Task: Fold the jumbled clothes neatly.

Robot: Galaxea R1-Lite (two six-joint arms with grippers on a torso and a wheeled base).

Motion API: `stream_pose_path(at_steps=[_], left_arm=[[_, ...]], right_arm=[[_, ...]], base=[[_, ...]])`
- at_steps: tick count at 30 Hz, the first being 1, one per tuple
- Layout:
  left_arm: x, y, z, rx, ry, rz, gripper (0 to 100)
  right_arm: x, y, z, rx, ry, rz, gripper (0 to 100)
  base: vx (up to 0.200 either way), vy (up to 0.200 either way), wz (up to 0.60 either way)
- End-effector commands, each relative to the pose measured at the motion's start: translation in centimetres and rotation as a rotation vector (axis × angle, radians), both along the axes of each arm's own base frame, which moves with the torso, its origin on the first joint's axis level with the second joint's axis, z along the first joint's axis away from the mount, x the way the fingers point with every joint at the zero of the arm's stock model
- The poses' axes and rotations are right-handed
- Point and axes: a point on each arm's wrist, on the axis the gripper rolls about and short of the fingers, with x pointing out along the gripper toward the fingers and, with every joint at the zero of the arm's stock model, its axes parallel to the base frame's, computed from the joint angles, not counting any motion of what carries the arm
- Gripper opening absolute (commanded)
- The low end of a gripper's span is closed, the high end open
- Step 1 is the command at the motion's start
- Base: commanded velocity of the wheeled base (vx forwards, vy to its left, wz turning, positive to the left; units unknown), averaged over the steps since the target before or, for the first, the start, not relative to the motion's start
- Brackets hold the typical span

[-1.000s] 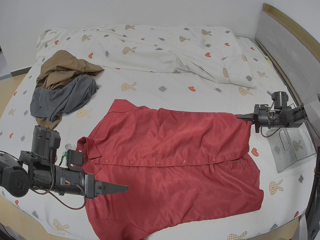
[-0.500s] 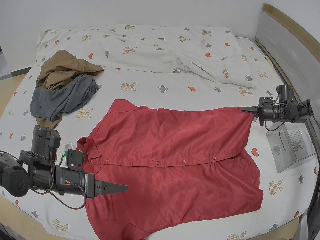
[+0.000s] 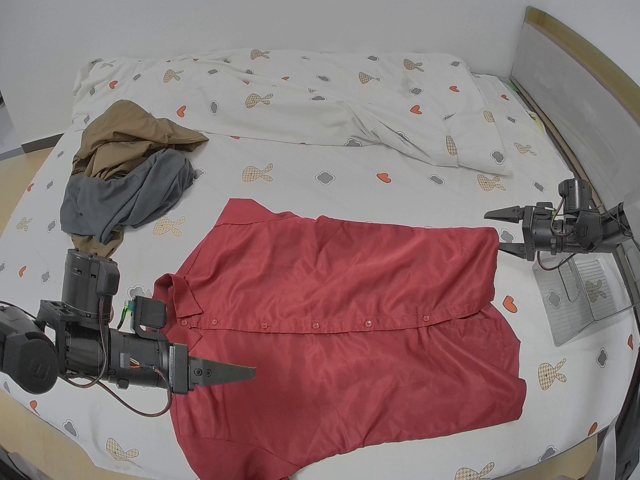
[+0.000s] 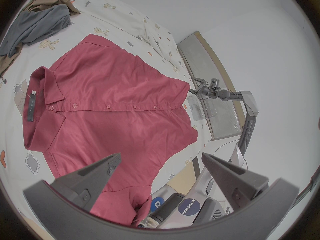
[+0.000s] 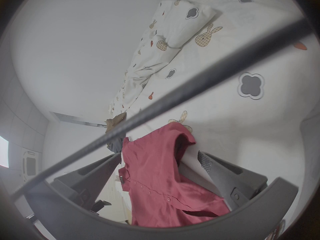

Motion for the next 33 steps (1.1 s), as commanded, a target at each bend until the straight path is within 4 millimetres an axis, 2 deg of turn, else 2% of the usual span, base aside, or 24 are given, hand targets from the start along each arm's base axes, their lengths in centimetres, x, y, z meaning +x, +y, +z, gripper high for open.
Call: stream_pose_path(at_steps=[1, 5, 7, 8, 9, 10, 11, 13, 15, 18, 20, 23, 26, 33], left_arm=[[0.0, 0.0, 0.0, -0.002, 0.0, 0.003, 100], [0.0, 0.1, 0.0, -0.002, -0.001, 0.003, 100], [-0.1, 0.1, 0.1, -0.003, -0.004, 0.003, 100], [-0.1, 0.1, 0.1, -0.003, -0.004, 0.003, 100], [-0.1, 0.1, 0.2, -0.004, -0.007, 0.003, 100], [-0.1, 0.1, 0.2, -0.004, -0.007, 0.003, 100], [-0.3, 0.1, 0.2, -0.005, -0.009, 0.003, 100], [-0.3, 0.1, 0.3, -0.006, -0.013, 0.003, 100], [-0.3, 0.1, 0.2, -0.005, -0.012, 0.003, 100], [-0.3, 0.1, 0.2, -0.004, -0.011, 0.002, 100], [-0.3, 0.1, 0.2, -0.004, -0.011, 0.002, 100], [-0.4, 0.2, 0.2, -0.004, -0.01, 0.002, 100], [-0.3, 0.1, 0.2, -0.004, -0.011, 0.002, 100], [-0.3, 0.1, 0.1, -0.004, -0.008, 0.002, 100]], right_arm=[[-3.5, 0.0, 2.4, -0.076, -0.033, -0.048, 100], [-6.9, 1.9, 1.4, -0.117, 0.022, -0.022, 100], [-8.1, 2.7, 0.0, -0.171, 0.046, 0.0, 100], [-8.1, 2.7, 0.0, -0.171, 0.046, 0.0, 100], [-8.9, 3.0, -1.3, -0.243, 0.052, 0.009, 100], [-8.9, 3.0, -1.3, -0.243, 0.052, 0.009, 100], [-10.3, 3.2, -3.3, -0.332, 0.061, 0.022, 100], [-11.2, 3.3, -3.7, -0.338, 0.044, 0.041, 100], [-11.6, 3.5, -3.2, -0.322, -0.005, 0.051, 100], [-11.0, 3.8, -2.3, -0.298, -0.066, 0.061, 100], [-8.8, 4.7, 0.1, -0.238, -0.13, 0.042, 100], [-7.2, 6.1, 1.6, -0.153, -0.113, 0.026, 100], [-5.5, 8.3, 1.2, -0.1, -0.07, 0.046, 100], [-2.0, 10.5, 0.8, -0.119, -0.096, 0.016, 100]], base=[[0.0, 0.0, 0.0], [0.0, 0.0, 0.0], [0.0, 0.0, 0.0], [0.0, 0.0, 0.0], [0.0, 0.0, 0.0], [0.0, 0.0, 0.0], [0.0, 0.0, 0.0], [0.0, 0.0, 0.0], [0.0, 0.0, 0.0], [0.0, 0.0, 0.0], [0.0, 0.0, 0.0], [0.0, 0.0, 0.0], [0.0, 0.0, 0.0], [0.0, 0.0, 0.0]])
